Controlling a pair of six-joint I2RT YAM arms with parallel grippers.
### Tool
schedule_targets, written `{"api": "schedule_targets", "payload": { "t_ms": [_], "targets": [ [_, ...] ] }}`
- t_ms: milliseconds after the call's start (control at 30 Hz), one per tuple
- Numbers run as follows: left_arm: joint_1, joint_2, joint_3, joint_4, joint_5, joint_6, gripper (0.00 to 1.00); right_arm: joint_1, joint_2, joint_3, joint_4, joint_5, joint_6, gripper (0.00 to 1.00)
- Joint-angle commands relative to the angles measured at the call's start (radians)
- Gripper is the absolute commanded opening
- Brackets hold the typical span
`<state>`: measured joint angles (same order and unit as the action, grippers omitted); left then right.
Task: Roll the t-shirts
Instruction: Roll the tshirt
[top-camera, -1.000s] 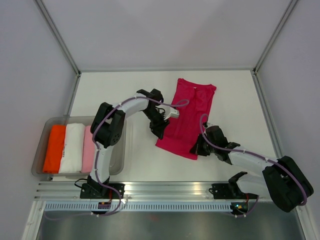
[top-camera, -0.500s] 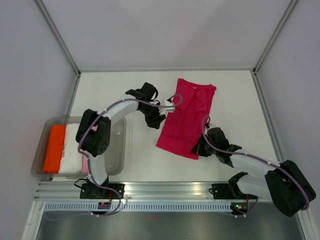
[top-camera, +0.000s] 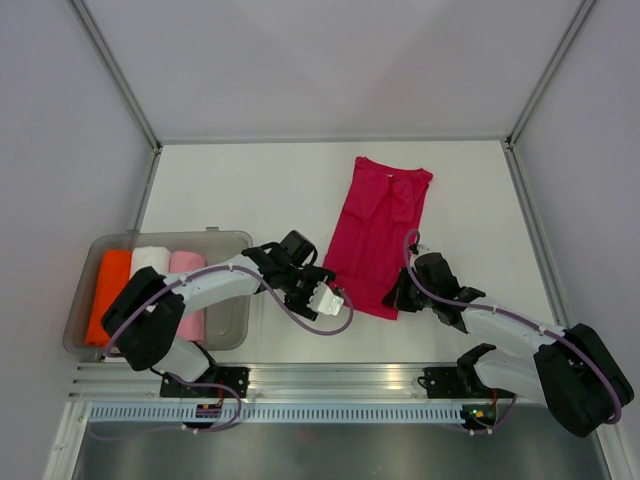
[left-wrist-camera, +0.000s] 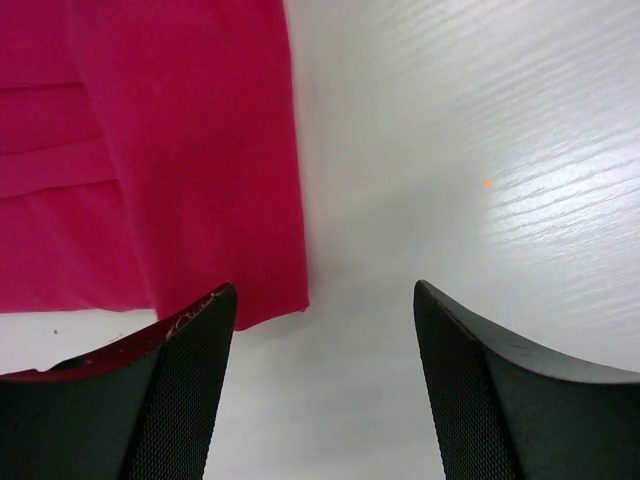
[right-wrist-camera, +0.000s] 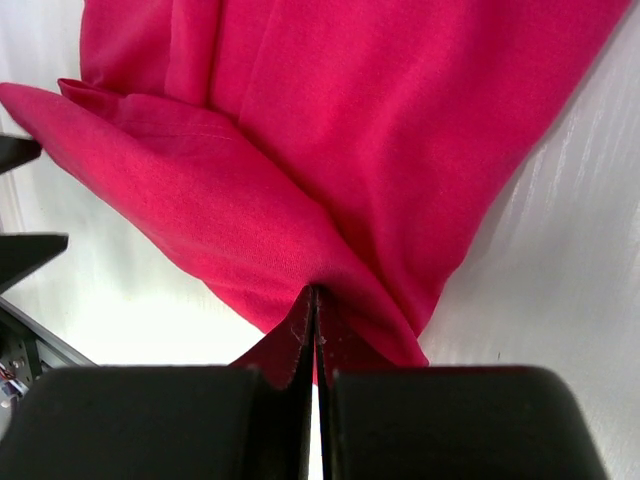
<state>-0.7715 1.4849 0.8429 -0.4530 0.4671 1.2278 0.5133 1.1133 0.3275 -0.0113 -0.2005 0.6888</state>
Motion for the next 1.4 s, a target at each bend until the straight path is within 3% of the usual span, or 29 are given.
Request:
{"api": "schedule_targets", "payload": {
  "t_ms": [0,333,567,767,967,1133,1200,1233,1367],
  "targets": [
    [0.005,0.043,-0.002,0.151,-0.070,0.105,0.77,-0.002,-0.015,0.027,-0.010,0.015,-0.018,0.00],
    [0.003,0.138,0.044,0.169,-0.116,0.072,0.71,-0.002,-0.012,0.031,0.004,-0.008,-0.046,0.01],
    [0.003,0.158,0.035,0.168,-0.102,0.062,0.33,-0.004,-0.072,0.110,-0.064,-0.027,-0.202,0.07],
    [0.006,0.120,0.044,0.142,-0.108,0.038,0.03,-0.004,-0.196,0.281,-0.243,-0.027,-0.552,0.18],
    [0.041,0.138,0.160,0.013,-0.030,-0.086,0.02,0.004,-0.358,0.254,-0.283,-0.082,-0.874,0.34],
    [0.104,0.160,0.251,-0.107,0.071,-0.146,0.02,0.014,-0.553,0.225,-0.389,0.112,-1.200,0.54],
    [0.115,0.164,0.278,-0.144,0.085,-0.166,0.02,0.016,-0.586,0.200,-0.401,0.049,-1.271,0.58],
    [0.117,0.167,0.288,-0.151,0.100,-0.174,0.02,0.016,-0.569,0.196,-0.415,-0.070,-1.288,0.58],
    [0.118,0.215,0.331,-0.171,0.125,-0.235,0.02,0.024,-0.379,0.199,-0.437,-0.293,-1.214,0.51]
  ]
}}
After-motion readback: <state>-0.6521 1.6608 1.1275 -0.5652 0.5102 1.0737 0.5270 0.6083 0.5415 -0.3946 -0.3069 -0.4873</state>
